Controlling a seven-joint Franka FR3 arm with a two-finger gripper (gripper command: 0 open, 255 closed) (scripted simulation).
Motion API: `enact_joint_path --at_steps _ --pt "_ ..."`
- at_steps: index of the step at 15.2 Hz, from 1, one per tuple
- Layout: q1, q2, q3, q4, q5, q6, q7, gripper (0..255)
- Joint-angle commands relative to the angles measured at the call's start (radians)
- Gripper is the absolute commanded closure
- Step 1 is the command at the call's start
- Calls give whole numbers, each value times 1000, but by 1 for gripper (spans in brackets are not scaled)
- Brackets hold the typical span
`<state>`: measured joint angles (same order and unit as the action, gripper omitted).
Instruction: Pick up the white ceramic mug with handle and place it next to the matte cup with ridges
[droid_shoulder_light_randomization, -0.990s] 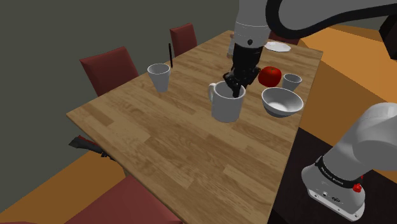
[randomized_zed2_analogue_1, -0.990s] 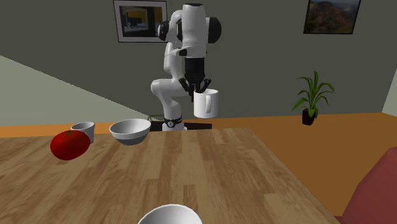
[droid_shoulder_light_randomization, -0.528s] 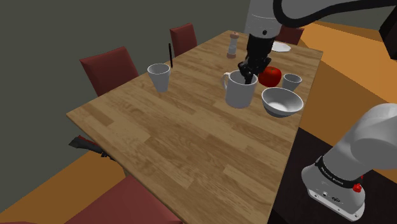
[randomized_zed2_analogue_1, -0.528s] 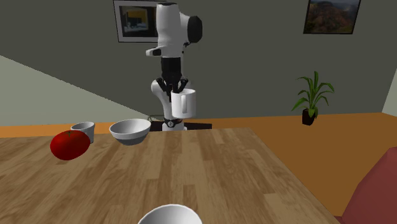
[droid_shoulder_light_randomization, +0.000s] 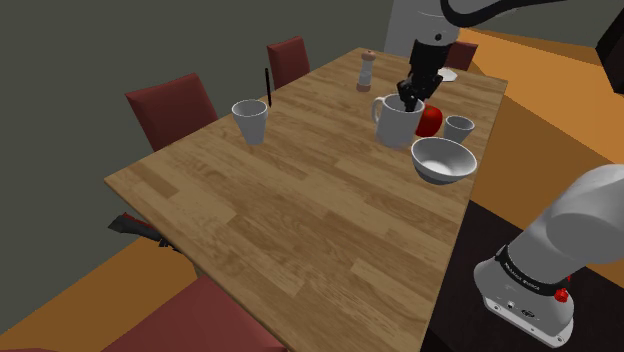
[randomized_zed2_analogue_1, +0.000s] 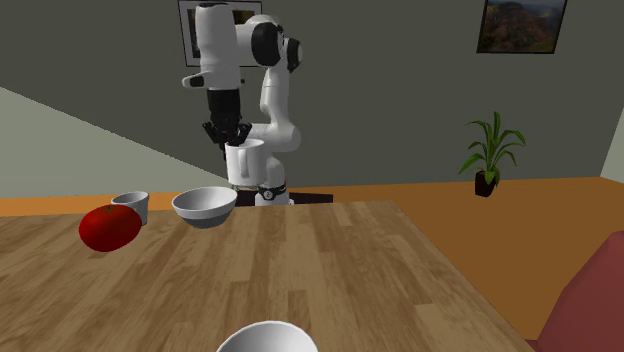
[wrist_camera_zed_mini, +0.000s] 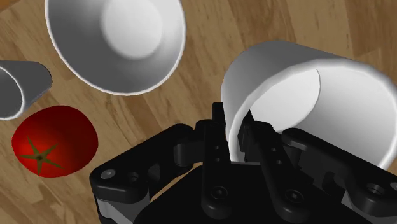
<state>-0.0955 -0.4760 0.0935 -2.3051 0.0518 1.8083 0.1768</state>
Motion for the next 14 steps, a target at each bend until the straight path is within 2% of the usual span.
enact_joint_path --at_steps 1,8,14 --pt "-19 22 -32 9 -18 11 -44 255" --pt "-86 114 -149 90 -70 22 -205 255" --pt "-137 229 -242 203 -91 25 -341 255"
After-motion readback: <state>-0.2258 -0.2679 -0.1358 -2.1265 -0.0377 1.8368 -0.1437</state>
